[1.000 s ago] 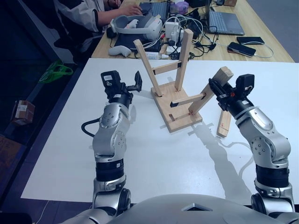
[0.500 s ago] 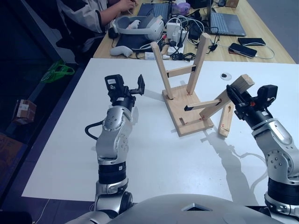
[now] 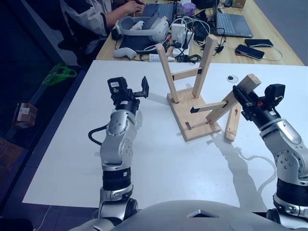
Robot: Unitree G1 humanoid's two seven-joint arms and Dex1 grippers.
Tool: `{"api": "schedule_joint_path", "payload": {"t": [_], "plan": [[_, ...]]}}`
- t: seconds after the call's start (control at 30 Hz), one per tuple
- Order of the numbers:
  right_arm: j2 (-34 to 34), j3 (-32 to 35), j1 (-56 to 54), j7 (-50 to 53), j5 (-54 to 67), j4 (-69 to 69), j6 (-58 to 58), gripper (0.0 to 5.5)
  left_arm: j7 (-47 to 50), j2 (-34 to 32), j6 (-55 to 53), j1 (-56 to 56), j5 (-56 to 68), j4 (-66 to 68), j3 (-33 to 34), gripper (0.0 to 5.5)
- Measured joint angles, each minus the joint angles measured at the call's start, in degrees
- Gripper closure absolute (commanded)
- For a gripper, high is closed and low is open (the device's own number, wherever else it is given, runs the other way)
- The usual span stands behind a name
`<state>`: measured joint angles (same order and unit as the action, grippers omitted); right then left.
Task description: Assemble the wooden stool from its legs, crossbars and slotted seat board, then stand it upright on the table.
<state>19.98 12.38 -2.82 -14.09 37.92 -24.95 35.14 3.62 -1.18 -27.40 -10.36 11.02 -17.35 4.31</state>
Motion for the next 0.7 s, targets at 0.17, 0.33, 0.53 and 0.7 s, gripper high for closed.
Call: {"api": "schedule_joint_path", "payload": {"t": [0.17, 0.33, 0.53, 0.7], "plan": [[-0.98, 0.01, -1.14, 1.20, -0.07, 0.10, 0.32, 4.14, -0.14, 0.01, 0.04, 0.00, -0.31, 0.07, -0.03, 0.86], [-1.36, 0.05, -1.52, 2.00, -0.05, 0.20, 0.58, 3.37, -0.36, 0.04, 0.04, 0.00, -0.34, 0.07, -0.23, 0.86], [-1.49, 0.02, -1.86, 2.31, -0.03, 0.19, 0.59, 2.48, -0.41, 0.06, 0.04, 0.00, -0.35, 0.07, -0.34, 0.86], [-1.48, 0.10, -4.26, 2.73, 0.78, -1.11, 1.55, 1.66, -0.42, 0.06, 0.05, 0.01, -0.35, 0.06, -0.37, 0.86]]}}
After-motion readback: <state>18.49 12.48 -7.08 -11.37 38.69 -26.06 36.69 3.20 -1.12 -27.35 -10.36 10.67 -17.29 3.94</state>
